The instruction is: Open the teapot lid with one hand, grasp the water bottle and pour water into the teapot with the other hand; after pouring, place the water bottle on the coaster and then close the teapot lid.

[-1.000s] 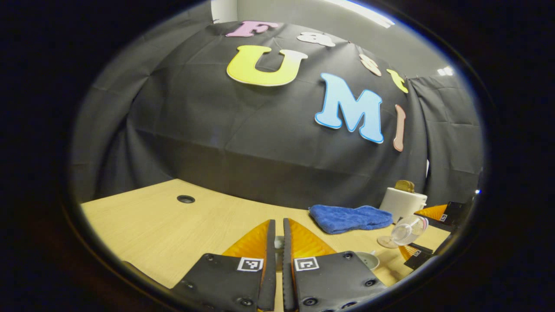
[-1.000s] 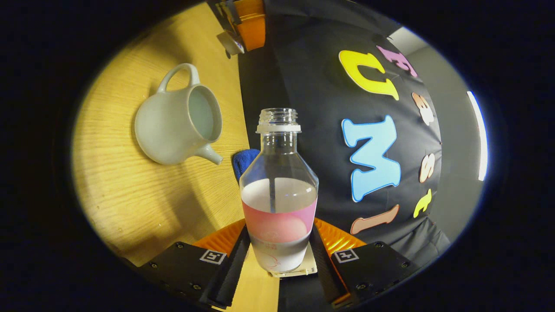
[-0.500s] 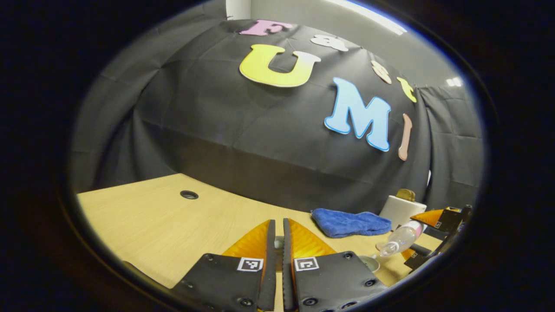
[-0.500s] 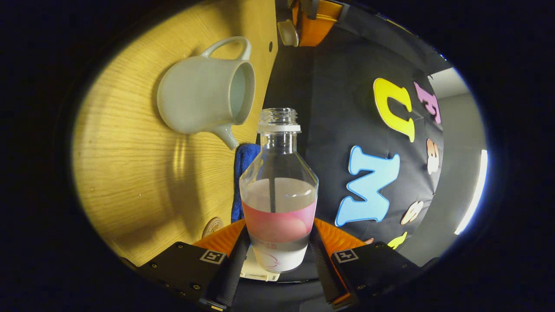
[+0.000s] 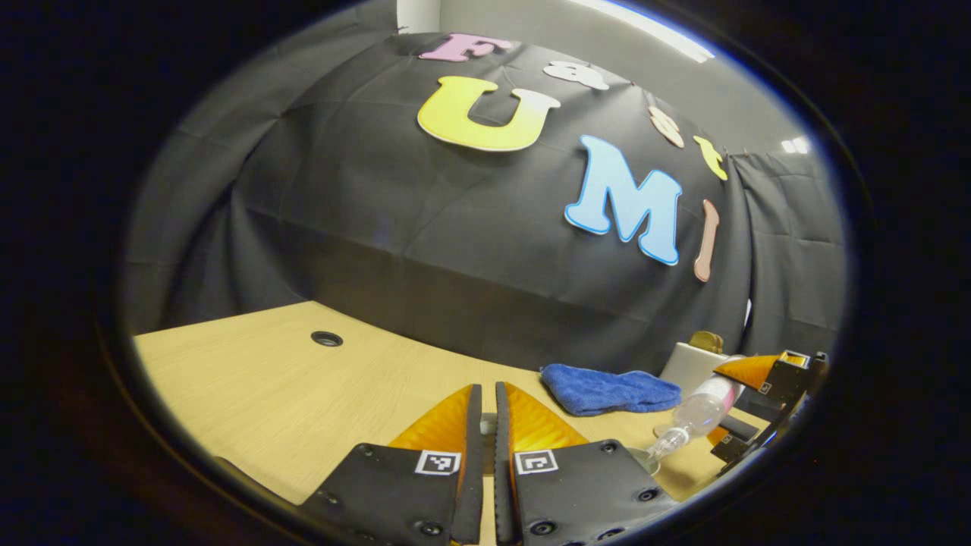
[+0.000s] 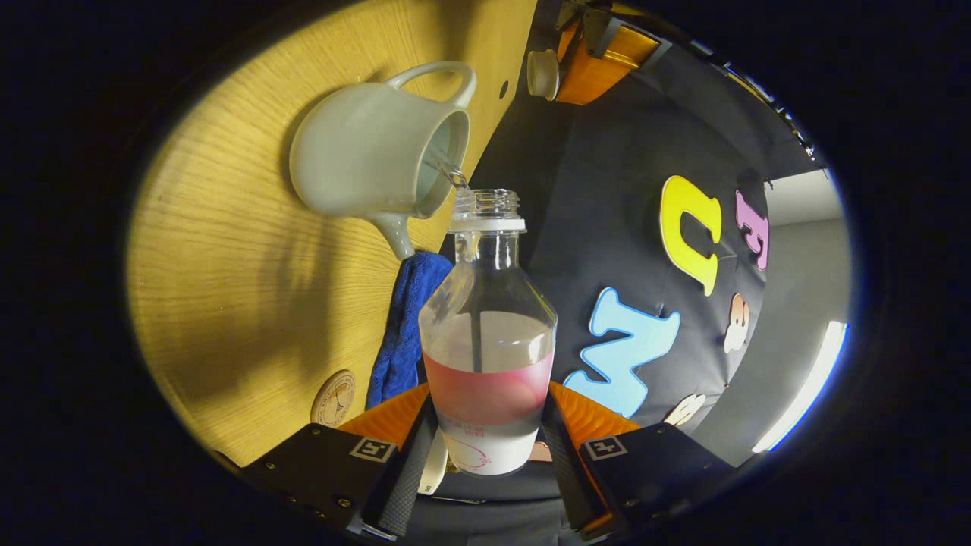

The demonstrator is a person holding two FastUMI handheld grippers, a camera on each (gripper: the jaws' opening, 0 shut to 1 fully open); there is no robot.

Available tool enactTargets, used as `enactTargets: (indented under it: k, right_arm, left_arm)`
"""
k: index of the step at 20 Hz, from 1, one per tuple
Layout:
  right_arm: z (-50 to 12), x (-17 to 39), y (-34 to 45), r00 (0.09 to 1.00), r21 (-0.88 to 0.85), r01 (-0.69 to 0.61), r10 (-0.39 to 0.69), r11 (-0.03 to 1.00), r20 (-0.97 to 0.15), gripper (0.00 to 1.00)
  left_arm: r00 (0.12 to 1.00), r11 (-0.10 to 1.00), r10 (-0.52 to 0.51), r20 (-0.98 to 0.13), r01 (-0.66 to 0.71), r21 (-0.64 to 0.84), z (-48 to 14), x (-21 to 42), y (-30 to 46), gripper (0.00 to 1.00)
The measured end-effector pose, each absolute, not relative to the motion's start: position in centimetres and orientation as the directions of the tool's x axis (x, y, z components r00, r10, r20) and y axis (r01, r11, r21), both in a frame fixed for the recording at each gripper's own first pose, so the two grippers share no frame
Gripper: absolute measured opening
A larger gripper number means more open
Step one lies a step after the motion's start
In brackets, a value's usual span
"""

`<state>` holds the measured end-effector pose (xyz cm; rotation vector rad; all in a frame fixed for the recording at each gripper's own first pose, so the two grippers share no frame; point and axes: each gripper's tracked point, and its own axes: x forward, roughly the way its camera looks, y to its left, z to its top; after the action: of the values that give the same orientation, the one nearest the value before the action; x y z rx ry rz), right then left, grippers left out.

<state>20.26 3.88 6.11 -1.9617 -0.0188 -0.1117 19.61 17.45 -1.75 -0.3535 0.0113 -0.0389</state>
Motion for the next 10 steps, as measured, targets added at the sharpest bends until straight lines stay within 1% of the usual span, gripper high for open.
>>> enactTargets:
  k: [3,5,6,10]
  right_arm:
    - [7.4,20.6,4.7,0.994,-0.899,0.091,-0.017,-0.429,0.109,0.75]
    - [7.7,20.7,5.1,0.993,-0.886,0.100,-0.005,-0.452,0.115,0.75]
    - [7.9,20.8,5.3,0.993,-0.880,0.106,0.003,-0.462,0.118,0.75]
    - [8.4,20.8,6.3,0.991,-0.848,0.126,0.033,-0.515,0.127,0.75]
  left_arm:
    - [0.999,0.936,-0.037,-0.001,0.034,-0.351,-1.8,19.6,17.7,0.14]
    - [0.999,0.933,-0.034,0.001,0.032,-0.357,-1.7,19.5,17.9,0.12]
    - [0.999,0.932,-0.032,0.002,0.030,-0.360,-1.6,19.5,18.0,0.14]
    - [1.000,0.922,-0.022,0.005,0.022,-0.387,-1.6,19.6,18.8,0.14]
